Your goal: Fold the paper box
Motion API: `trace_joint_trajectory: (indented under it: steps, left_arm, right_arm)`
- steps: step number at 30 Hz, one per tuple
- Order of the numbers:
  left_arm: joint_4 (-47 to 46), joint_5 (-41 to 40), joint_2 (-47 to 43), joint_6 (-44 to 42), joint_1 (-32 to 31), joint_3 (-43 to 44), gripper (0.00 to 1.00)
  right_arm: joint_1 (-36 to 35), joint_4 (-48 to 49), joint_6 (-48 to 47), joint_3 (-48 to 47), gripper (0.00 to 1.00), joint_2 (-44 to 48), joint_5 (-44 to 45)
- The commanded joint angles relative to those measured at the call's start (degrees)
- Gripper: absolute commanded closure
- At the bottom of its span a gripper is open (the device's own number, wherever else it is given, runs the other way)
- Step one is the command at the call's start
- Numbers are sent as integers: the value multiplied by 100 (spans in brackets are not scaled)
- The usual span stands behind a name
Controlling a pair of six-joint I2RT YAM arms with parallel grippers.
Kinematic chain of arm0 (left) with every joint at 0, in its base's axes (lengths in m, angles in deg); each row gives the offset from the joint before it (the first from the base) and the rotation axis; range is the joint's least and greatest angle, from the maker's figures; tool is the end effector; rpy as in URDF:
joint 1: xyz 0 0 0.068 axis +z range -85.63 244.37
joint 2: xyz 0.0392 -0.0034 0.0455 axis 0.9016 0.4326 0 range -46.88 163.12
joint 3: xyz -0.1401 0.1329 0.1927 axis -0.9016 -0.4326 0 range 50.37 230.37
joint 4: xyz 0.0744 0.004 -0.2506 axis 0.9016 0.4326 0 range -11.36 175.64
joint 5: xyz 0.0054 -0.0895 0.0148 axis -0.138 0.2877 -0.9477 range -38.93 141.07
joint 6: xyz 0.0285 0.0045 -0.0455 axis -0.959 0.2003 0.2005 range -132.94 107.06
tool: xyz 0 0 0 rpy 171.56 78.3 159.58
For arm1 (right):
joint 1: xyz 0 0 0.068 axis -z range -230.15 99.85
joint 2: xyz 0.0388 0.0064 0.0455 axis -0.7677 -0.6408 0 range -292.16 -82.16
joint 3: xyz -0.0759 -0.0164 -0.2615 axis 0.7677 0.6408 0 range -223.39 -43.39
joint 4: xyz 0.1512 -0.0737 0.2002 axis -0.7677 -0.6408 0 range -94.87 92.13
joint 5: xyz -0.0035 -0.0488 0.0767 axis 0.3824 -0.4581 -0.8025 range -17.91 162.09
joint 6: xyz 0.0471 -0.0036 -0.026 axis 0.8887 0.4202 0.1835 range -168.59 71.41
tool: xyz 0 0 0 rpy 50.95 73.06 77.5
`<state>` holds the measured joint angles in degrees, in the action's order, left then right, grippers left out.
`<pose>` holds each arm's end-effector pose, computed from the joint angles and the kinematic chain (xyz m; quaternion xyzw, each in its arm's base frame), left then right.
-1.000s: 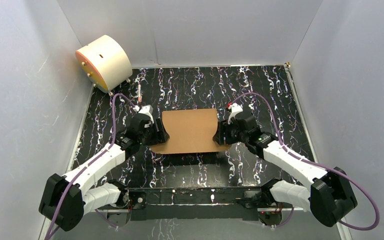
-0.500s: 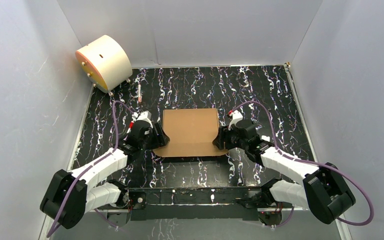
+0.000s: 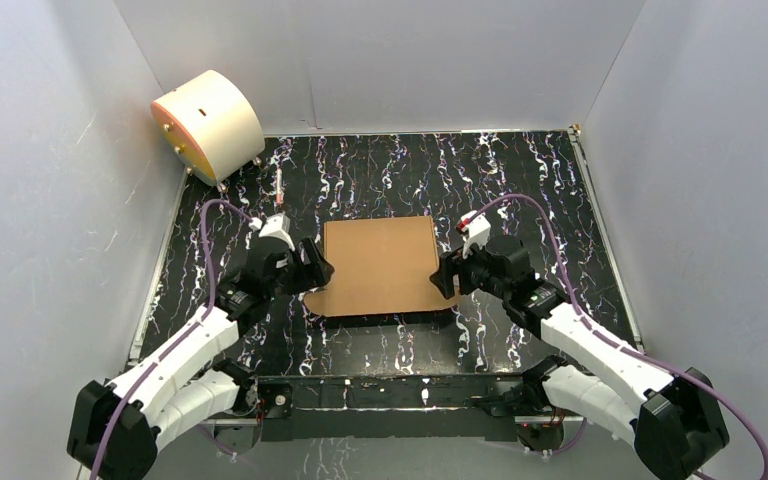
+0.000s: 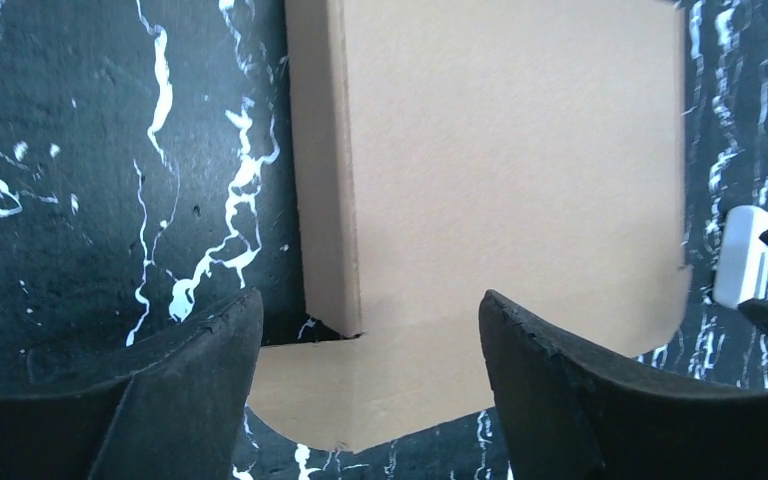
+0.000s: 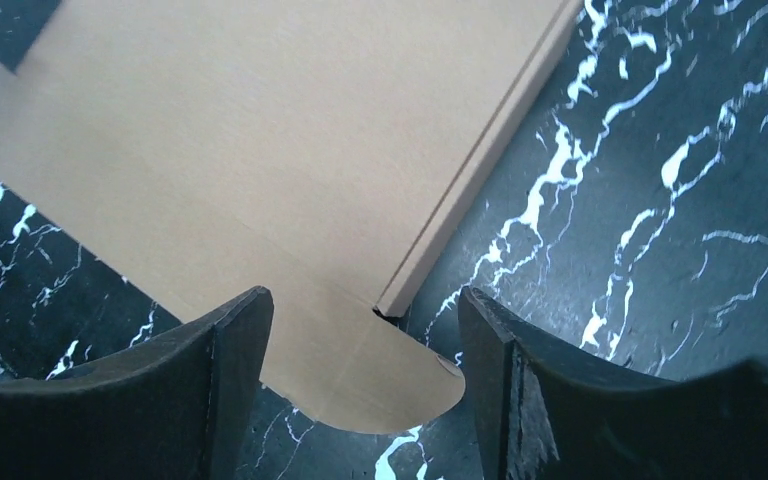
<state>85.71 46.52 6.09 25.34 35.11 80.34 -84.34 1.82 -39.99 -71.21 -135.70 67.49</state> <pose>0.1800 -0.0976 0.2290 -0.0878 0.8614 -0.2488 0.4340 0.1707 0.1194 0.2255 -0.2084 0.8218 0.2248 0.4803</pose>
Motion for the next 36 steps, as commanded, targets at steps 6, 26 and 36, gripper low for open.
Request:
trace_joint_trajectory:
  steps: [6, 26, 36]
  left_arm:
    - [1374, -505, -461, -899, 12, 1324, 14]
    - [1612, -475, -779, -2046, 613, 1397, 8]
    - [1612, -321, -929, -1963, 842, 1365, 9]
  right_arm:
    - [-590, 169, -848, -525, 15, -101, -490]
    - [-4120, 133, -3371, -1673, 8, -2628, 2874]
    - [-4424, 2216, -4752, -1232, 8, -3887, 4837]
